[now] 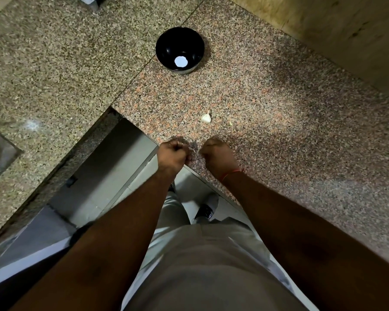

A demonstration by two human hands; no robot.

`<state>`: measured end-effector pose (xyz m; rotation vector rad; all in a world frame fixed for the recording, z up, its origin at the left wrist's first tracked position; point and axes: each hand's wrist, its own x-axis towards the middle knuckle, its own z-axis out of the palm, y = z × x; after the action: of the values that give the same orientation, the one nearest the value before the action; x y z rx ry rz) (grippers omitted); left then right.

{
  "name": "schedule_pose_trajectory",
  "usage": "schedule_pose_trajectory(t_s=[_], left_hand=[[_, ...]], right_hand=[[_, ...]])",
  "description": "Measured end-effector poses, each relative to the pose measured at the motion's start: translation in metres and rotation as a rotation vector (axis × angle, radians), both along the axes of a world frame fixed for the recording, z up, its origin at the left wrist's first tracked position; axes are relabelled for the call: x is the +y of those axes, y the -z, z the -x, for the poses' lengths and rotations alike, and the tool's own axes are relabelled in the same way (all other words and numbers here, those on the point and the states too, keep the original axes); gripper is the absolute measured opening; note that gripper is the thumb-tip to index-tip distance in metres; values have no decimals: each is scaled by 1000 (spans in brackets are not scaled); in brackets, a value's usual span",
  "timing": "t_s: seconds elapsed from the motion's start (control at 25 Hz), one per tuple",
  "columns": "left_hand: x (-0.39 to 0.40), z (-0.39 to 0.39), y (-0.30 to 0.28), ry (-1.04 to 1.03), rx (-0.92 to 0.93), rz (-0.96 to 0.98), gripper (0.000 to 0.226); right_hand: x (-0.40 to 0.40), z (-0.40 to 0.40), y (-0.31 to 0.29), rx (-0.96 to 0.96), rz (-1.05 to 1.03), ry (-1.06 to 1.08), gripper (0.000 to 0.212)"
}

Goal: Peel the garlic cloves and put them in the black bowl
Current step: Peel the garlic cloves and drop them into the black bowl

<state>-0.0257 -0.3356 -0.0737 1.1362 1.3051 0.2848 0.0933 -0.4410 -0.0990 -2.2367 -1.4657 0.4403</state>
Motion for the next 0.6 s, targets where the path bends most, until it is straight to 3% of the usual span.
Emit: schedule_pose_trajectory(t_s=[0.12, 0.24, 0.44, 0.6], left_hand=[[-1, 3, 1, -28, -13, 17, 4], [-1, 5, 2, -21, -5, 23, 6], [-5, 8, -3, -52, -19, 30, 10], [-7, 7, -4, -70, -22, 28, 22]], right_hand=[[-1, 8, 0, 16, -12, 20, 19], [-5, 6, 1, 153, -58, 149, 21], [-18, -8, -22, 983, -196, 740, 13], [-19, -16, -28, 1256, -216, 806, 14]])
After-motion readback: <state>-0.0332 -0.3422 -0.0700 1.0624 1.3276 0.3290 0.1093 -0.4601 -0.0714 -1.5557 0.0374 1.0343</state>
